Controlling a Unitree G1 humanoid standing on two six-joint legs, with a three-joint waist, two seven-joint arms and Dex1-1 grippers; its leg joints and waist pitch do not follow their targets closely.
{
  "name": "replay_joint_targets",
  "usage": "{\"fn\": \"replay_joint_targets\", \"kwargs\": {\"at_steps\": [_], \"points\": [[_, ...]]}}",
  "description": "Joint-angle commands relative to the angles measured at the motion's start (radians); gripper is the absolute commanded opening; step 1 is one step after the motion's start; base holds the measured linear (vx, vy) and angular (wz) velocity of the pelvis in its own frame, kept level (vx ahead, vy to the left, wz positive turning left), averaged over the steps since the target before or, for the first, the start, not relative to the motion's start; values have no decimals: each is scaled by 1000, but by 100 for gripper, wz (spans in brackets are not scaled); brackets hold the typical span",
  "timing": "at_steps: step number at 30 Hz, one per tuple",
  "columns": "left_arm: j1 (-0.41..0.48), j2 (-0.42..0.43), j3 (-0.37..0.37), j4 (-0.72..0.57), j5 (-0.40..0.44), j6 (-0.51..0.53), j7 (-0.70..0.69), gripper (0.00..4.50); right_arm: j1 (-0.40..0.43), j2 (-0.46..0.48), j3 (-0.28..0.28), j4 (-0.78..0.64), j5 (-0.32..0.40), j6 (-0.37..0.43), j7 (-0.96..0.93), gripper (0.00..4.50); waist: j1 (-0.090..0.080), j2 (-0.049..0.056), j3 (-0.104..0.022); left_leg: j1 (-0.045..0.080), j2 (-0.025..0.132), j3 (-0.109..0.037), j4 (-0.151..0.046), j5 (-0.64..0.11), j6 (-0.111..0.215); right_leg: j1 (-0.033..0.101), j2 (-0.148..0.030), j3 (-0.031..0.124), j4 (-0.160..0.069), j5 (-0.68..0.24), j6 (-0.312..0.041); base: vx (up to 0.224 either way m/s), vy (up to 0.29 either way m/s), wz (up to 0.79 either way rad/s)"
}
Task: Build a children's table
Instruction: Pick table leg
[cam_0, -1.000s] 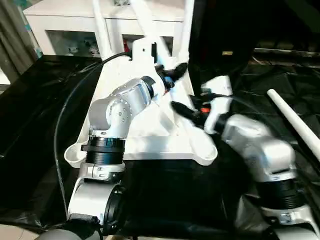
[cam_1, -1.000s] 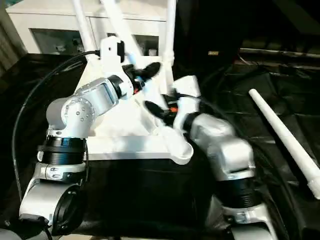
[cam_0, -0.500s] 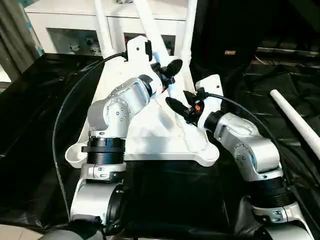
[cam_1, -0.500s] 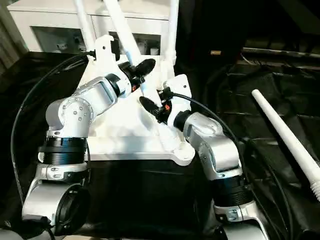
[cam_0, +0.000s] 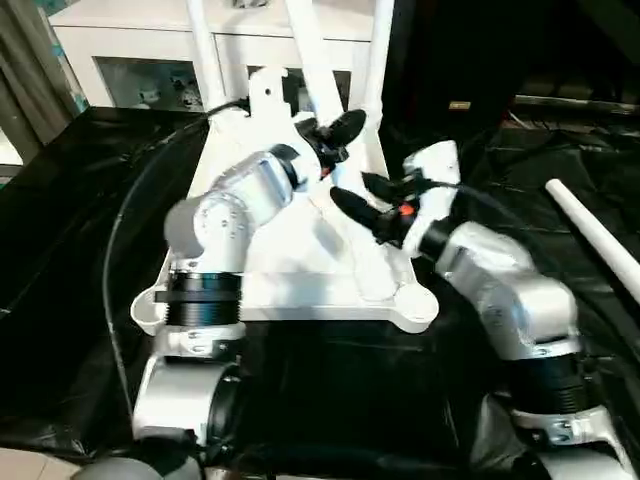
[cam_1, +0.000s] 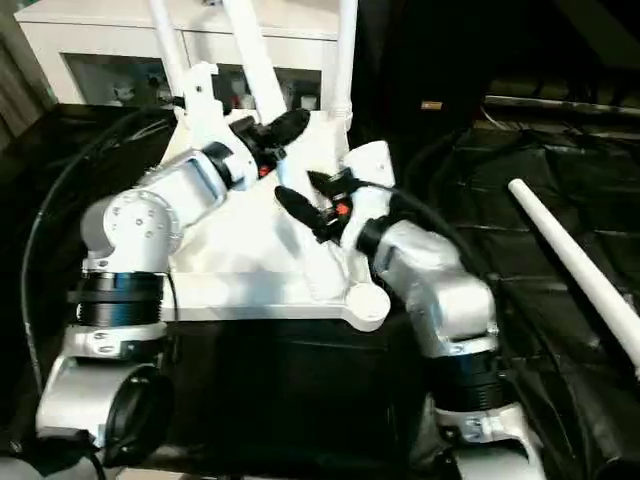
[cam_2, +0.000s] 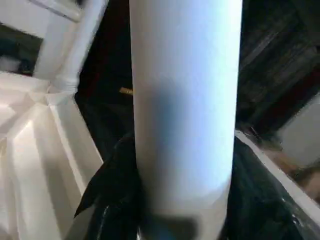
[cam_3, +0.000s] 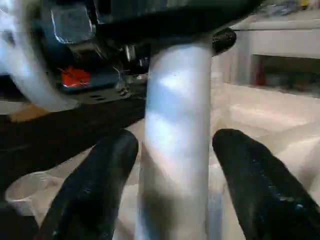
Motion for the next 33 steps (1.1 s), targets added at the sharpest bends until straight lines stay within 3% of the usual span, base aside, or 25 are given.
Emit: {"fn": "replay_joint_targets", "kwargs": {"at_steps": [1, 3, 7, 8, 15, 23, 33], "points": [[-36, 18, -22, 7, -9, 9, -45, 179, -11, -54, -52, -40, 84, 86, 86, 317, 3, 1, -80, 23, 23, -7, -68, -179, 29, 67, -36, 33, -59, -131, -199, 0, 0, 0], [-40, 28, -29, 5, -18, 16, -71, 177, -12, -86, -66, -35, 109, 113, 123, 344, 2, -3, -80, 17, 20, -5, -66, -161, 31, 69, -38, 32, -57, -118, -204, 0, 0, 0], [-47, 59, -65, -23, -52, 44, -181, 177, -37, -143, -114, 28, 143, 145, 168, 365, 2, -5, -79, 17, 20, -3, -64, -155, 29, 66, -42, 32, -60, -164, -218, 0, 0, 0], [-48, 63, -74, -30, -58, 47, -205, 177, -45, -152, -118, 45, 143, 150, 174, 386, 1, -10, -80, 17, 19, -2, -63, -155, 28, 66, -43, 31, -61, -172, -220, 0, 0, 0], [-67, 72, -74, -35, -106, 66, -279, 177, -37, -223, -73, 33, 193, 242, 278, 393, 2, -15, -80, 17, 19, -1, -59, -138, 43, 68, -42, 30, -62, -187, -219, 0, 0, 0], [-66, 79, -53, -45, -159, 81, -318, 177, -44, -226, -56, 40, 198, 251, 297, 393, 6, -18, -79, 17, 21, -1, -60, -131, 37, 66, -43, 30, -60, -206, -217, 0, 0, 0], [-75, 80, -33, -30, -182, 65, -317, 177, -27, -207, -17, 36, 171, 244, 284, 308, 7, -16, -80, 16, 20, -1, -60, -131, 32, 66, -43, 31, -60, -208, -209, 0, 0, 0]]}}
